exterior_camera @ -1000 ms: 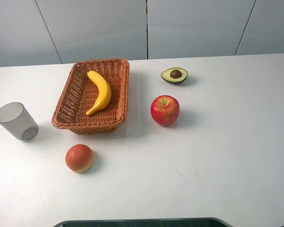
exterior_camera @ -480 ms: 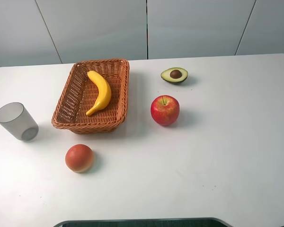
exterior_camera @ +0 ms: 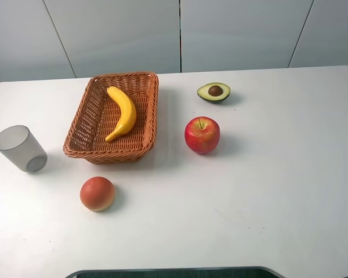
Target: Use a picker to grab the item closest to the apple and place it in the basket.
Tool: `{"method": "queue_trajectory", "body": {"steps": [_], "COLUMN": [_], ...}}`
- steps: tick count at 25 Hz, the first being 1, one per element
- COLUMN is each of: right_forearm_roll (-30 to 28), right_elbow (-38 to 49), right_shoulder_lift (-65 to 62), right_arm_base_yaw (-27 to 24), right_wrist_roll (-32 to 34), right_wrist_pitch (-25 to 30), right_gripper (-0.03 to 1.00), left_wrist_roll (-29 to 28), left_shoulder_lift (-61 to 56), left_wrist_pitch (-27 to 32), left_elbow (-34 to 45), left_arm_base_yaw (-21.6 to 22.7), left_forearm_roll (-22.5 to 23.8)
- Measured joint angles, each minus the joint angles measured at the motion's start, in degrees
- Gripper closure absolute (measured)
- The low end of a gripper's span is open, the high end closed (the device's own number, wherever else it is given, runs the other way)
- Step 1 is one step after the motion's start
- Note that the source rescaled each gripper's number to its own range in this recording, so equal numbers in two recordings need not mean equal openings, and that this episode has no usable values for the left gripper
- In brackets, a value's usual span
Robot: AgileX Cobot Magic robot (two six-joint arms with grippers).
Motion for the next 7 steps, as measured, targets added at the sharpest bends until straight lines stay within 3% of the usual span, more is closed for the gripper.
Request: {"method": "queue_trajectory", "body": {"steps": [7], "right_forearm_roll": [0.00], "right_elbow": [0.00], "right_shoulder_lift": [0.00], "right_arm_base_yaw": [0.00], "right_wrist_roll": [0.00], "right_wrist_pitch": [0.00], "right_gripper": [-0.03], "left_wrist_roll": [0.00], "left_shoulder_lift": [0.00], "left_wrist_pitch": [0.00], "left_elbow": [0.00], "left_arm_base_yaw": [0.00], "left_forearm_roll": [0.00]}}
